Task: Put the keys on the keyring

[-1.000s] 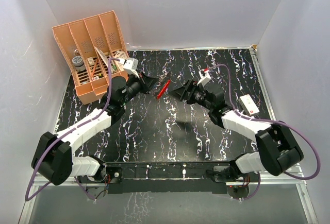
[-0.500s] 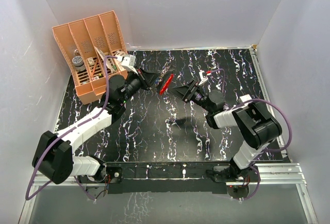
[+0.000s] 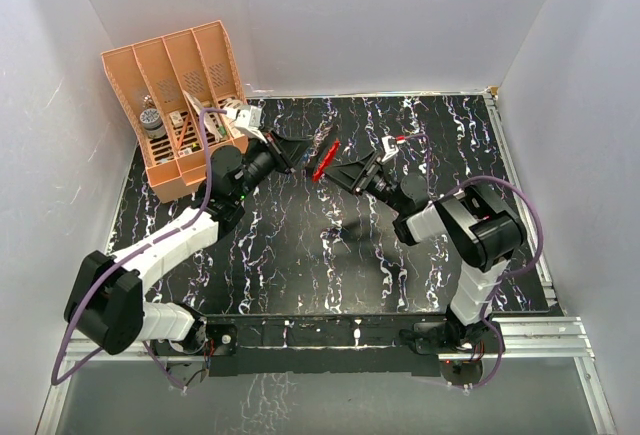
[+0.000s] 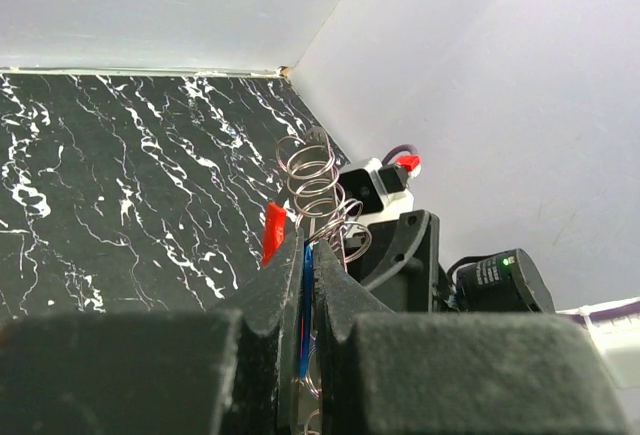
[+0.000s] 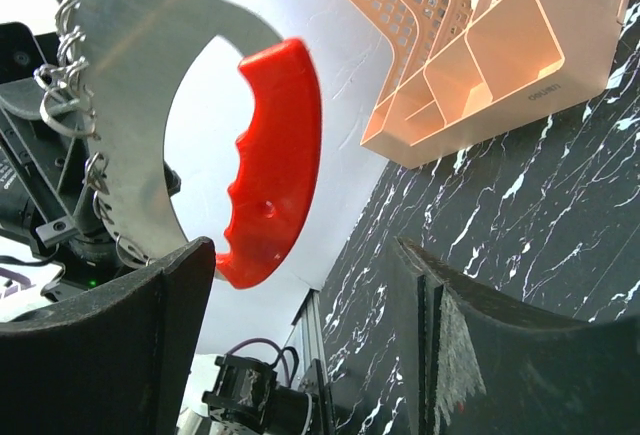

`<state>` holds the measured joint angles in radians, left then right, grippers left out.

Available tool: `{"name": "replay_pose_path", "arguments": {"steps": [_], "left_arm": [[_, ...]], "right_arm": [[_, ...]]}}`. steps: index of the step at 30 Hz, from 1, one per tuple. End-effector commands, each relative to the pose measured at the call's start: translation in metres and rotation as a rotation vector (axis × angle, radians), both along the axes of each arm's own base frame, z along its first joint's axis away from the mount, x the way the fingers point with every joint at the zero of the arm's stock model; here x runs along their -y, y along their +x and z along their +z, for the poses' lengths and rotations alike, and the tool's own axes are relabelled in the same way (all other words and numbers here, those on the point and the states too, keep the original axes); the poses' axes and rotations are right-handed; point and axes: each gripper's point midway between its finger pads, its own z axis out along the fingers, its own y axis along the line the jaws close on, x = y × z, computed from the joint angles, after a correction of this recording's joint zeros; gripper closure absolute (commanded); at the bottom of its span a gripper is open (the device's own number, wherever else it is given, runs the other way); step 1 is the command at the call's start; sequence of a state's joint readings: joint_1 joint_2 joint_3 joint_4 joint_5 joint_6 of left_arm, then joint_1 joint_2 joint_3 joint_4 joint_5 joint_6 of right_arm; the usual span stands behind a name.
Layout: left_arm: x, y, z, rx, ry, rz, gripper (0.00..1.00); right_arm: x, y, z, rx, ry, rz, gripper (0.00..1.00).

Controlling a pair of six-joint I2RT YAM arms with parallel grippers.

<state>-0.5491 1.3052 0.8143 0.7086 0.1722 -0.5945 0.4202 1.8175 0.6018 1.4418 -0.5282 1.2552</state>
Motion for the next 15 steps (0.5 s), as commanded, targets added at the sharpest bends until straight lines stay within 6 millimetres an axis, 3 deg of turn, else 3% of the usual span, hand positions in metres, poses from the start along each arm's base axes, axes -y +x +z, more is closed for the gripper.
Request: {"name": "replay_pose_path", "arguments": {"steps": [1,9,15], "left_arm": [[0.003,-0.005,0.012,0.043,-0.041,-0.021,1.0],[0.003,-0.007,0.008,0.037,-0.043,-0.026,1.0],[0.006,-0.007,0.005,0.031,-0.049,-0.035,1.0]], "right_arm": [[0.003,0.0,0.042,0.159,0.104,0.009,0.34],[-0.002,0.009,0.049,0.172,0.134,0.02,0.36],[-0.005,0.017,0.048,0.162,0.158,0.032,0.44]]}}
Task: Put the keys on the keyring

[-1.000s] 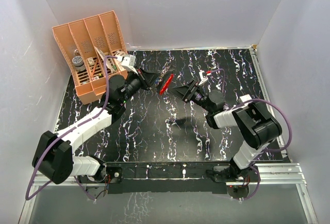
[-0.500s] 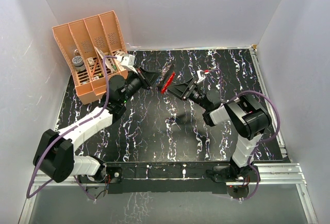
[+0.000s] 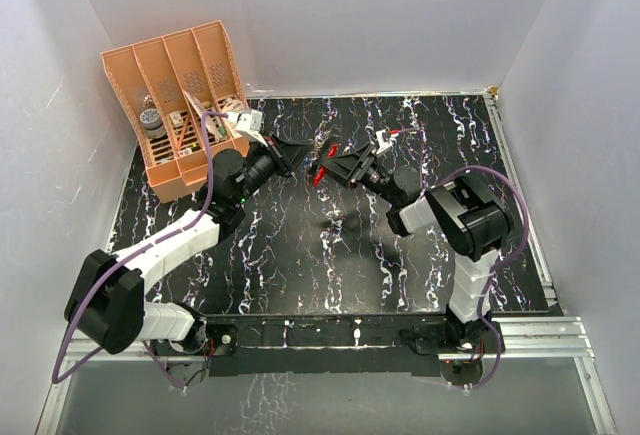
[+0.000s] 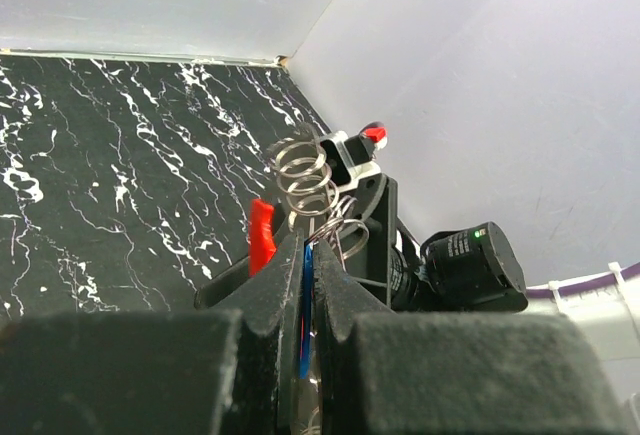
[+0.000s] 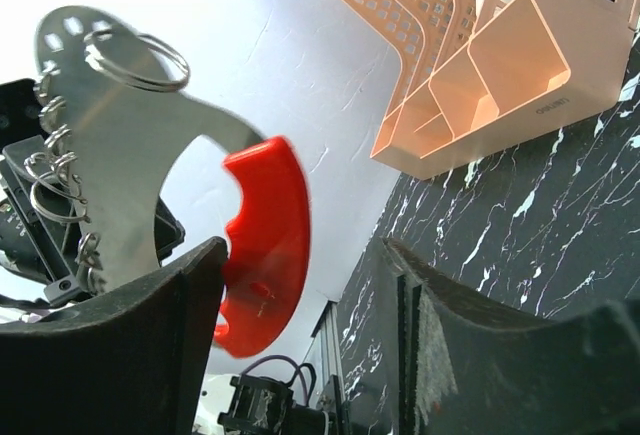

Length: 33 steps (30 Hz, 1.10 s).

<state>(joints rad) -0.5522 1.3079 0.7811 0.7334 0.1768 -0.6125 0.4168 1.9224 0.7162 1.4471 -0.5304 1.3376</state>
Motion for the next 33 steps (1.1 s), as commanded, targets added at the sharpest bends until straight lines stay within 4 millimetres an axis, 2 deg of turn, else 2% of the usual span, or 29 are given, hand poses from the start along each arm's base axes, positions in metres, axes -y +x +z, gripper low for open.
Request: {"name": "replay_pose_path", "arguments": {"steps": [1,9,19,24,33], "left_arm": [[0.005,-0.004,0.018,0.055,-0.044,-0.025,1.0],[0.007,-0.003,0.008,0.039,-0.034,-0.027,1.0],[0.004,-0.002,0.005,0.038,-0.014,-0.012,1.0],[0.001,-0.003,-0.006,0.024,0.009,-0.003,1.0],[-0.005,-0.003,-0.032,-0.002,0.068,0.024,1.0]], "right_arm": [[0.005,-0.007,0.05,0.214,0.111,0.003,0.46],[0.005,-0.006,0.058,0.235,0.117,0.003,0.54],[0.008,-0.002,0.059,0.24,0.06,-0.023,0.75],[0.013,0.002,0.064,0.271,-0.053,-0.086,0.78],[0.032,0.017,0.078,0.306,-0.381,-0.238,0.79]]}}
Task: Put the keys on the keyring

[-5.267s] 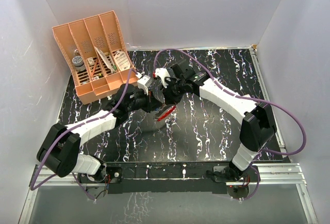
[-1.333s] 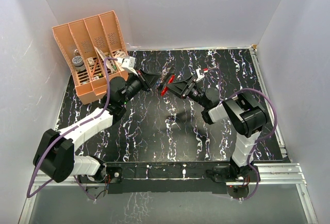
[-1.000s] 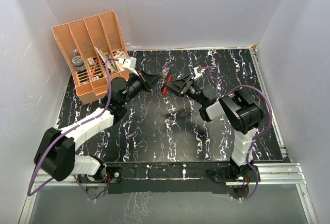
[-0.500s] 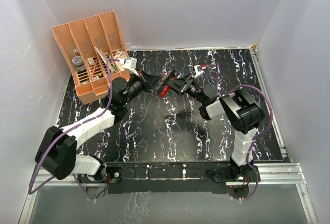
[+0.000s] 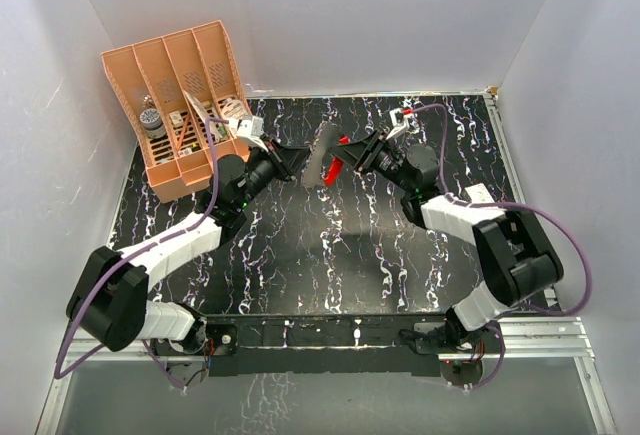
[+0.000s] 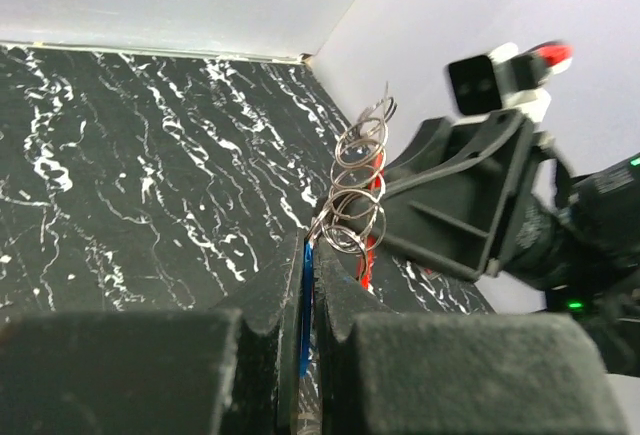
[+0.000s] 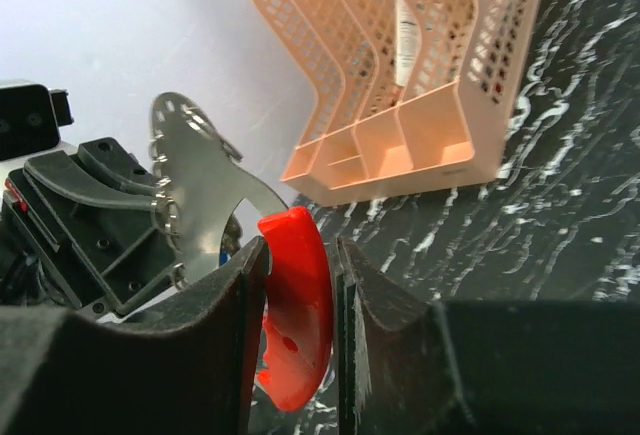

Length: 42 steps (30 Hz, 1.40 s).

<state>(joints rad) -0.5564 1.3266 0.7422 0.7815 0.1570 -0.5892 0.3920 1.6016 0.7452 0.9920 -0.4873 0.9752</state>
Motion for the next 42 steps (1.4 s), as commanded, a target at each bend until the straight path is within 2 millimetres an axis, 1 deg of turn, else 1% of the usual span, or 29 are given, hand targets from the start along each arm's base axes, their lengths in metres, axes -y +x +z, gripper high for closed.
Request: {"name": "replay_pose_path", "arguments": {"steps": [1,2,3,4,5,9,15,17,21,28,32,38,40,42], "left_arm": [[-0.004,-0.004,-0.018,-0.009,0.052,0.007,1.0],[-0.004,-0.004,-0.02,-0.011,0.055,0.007,1.0],[-0.004,-0.004,-0.021,-0.01,0.053,0.005,1.0],[-0.003,-0.004,-0.021,-0.009,0.052,0.006,1.0],[-0.003,-0.004,-0.022,-0.007,0.051,0.005,1.0],[-0.003,-0.004,-0.027,-0.008,0.053,0.005,1.0],[-0.002,-0.004,-0.031,-0.013,0.054,0.0,1.0],[-0.003,-0.004,-0.034,-0.019,0.057,0.0,1.0],[-0.003,-0.005,-0.035,-0.021,0.058,0.001,1.0],[-0.002,-0.004,-0.038,-0.027,0.058,-0.002,1.0],[-0.001,-0.004,-0.033,-0.013,0.049,-0.004,1.0],[0.003,-0.002,-0.022,0.009,0.028,-0.021,1.0],[0.005,-0.002,-0.019,0.014,0.028,-0.029,1.0],[0.005,-0.002,-0.021,0.01,0.034,-0.029,1.0]], "right_arm": [[0.013,0.012,0.036,0.128,-0.164,-0.111,0.79],[0.016,0.013,0.038,0.127,-0.192,-0.131,0.79],[0.019,0.014,0.036,0.113,-0.228,-0.145,0.79],[0.022,0.015,0.041,0.131,-0.247,-0.162,0.79],[0.025,0.015,0.04,0.124,-0.272,-0.174,0.79],[0.035,0.014,0.046,0.142,-0.33,-0.213,0.79],[0.04,0.014,0.052,0.171,-0.388,-0.233,0.8],[0.04,0.013,0.055,0.182,-0.392,-0.229,0.84],[0.04,0.009,0.057,0.198,-0.394,-0.216,1.0],[0.038,-0.003,0.064,0.243,-0.372,-0.183,1.0],[0.031,-0.011,0.067,0.254,-0.365,-0.127,1.0],[0.025,-0.017,0.062,0.248,-0.375,-0.072,1.0],[0.027,-0.017,0.061,0.251,-0.385,-0.08,1.0],[0.032,-0.015,0.062,0.251,-0.408,-0.107,1.0]]}}
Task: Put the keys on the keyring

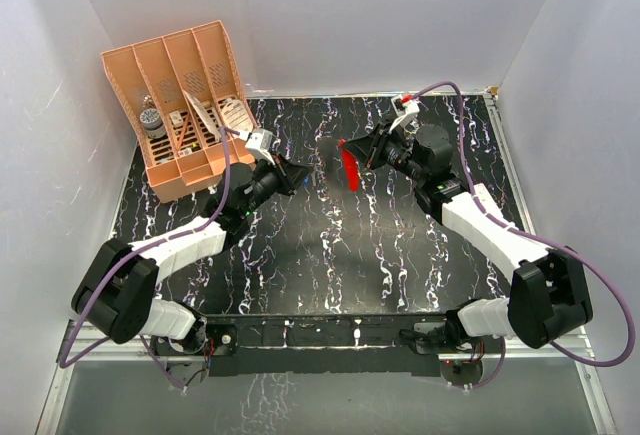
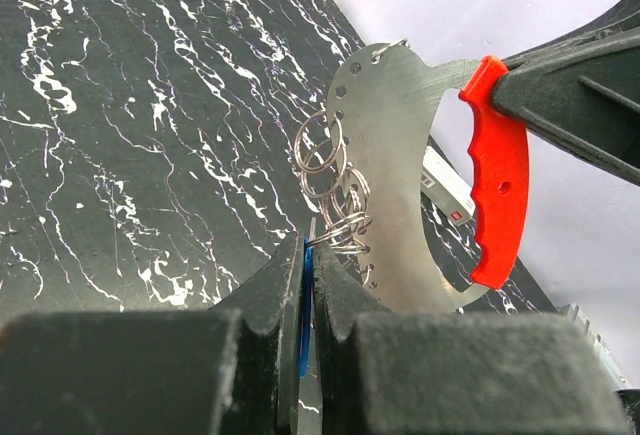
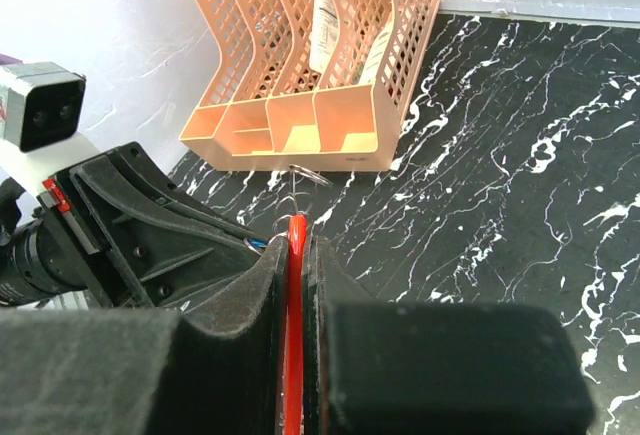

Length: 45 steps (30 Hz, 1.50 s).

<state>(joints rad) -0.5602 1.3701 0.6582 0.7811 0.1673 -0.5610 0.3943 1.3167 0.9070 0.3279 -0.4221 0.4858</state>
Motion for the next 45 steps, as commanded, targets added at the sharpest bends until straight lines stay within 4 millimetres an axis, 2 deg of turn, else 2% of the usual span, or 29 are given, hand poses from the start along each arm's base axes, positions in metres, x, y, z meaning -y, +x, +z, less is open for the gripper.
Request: {"name": "replay_pose_path", "arguments": {"steps": [1,8,16,33,37,45], "left_arm": [[0.005,0.005,0.035,0.096,-0.048,-0.011,1.0],[0.006,0.01,0.014,0.08,0.015,-0.011,1.0],[0.015,0.009,-0.008,0.056,0.038,-0.061,1.0],[0.021,0.01,-0.027,0.014,0.034,-0.089,1.0],[0.024,0.008,-0.027,0.015,0.026,-0.106,0.9],[0.027,0.008,-0.029,0.012,0.009,-0.121,0.85]], "right_arm": [[0.006,-0.003,0.029,0.084,-0.03,-0.01,1.0],[0.009,0.001,0.041,0.078,-0.127,-0.012,1.0],[0.009,-0.003,0.055,0.092,-0.154,0.011,1.0],[0.011,-0.002,0.071,0.127,-0.181,0.006,1.0],[0.011,-0.003,0.072,0.132,-0.178,0.007,1.0],[0.009,-0.004,0.075,0.136,-0.17,0.022,1.0]]}}
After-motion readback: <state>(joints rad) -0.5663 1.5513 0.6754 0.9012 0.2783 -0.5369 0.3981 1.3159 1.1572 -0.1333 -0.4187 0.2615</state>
